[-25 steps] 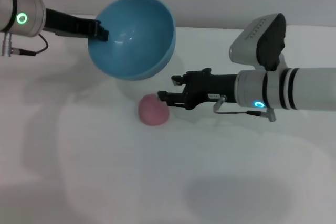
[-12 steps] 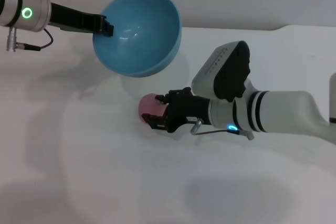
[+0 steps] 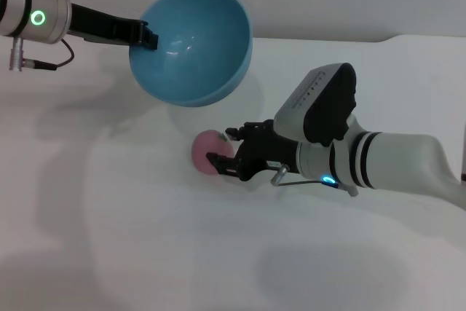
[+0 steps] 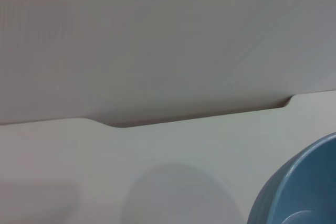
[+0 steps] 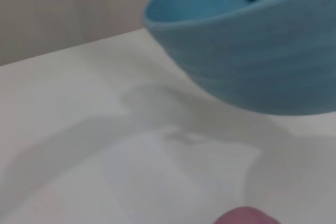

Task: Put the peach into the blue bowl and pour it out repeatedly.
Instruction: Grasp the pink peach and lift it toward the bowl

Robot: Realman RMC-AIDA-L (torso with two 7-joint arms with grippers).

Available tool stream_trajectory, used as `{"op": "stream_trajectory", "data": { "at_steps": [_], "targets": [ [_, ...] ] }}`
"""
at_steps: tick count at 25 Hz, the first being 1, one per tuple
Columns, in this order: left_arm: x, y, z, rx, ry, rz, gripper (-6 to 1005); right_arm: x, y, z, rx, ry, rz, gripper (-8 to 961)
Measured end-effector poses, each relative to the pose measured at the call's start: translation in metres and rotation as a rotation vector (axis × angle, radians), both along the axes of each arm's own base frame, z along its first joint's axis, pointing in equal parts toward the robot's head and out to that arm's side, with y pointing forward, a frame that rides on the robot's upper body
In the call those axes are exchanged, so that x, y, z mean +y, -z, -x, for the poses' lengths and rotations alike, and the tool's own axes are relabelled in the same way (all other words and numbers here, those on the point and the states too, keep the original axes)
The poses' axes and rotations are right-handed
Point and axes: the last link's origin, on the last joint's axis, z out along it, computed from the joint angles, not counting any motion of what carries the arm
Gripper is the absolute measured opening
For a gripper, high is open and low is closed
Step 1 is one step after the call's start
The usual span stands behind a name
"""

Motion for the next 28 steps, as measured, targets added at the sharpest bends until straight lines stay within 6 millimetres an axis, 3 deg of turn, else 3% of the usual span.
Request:
{"op": "stream_trajectory", "data": {
  "at_steps": [15,28],
  "targets": [
    [0.005,-0.001,-0.006,0.007,0.027,-0.013,0,-0.002,-0.002,-0.009,0.014,0.015,-0.053,591],
    [0.005,0.005,-0.012,-0.002,0.038,-0.006,-1,-0.005,-0.001,-0.016,0.0,0.046,-0.054,513]
  ]
}}
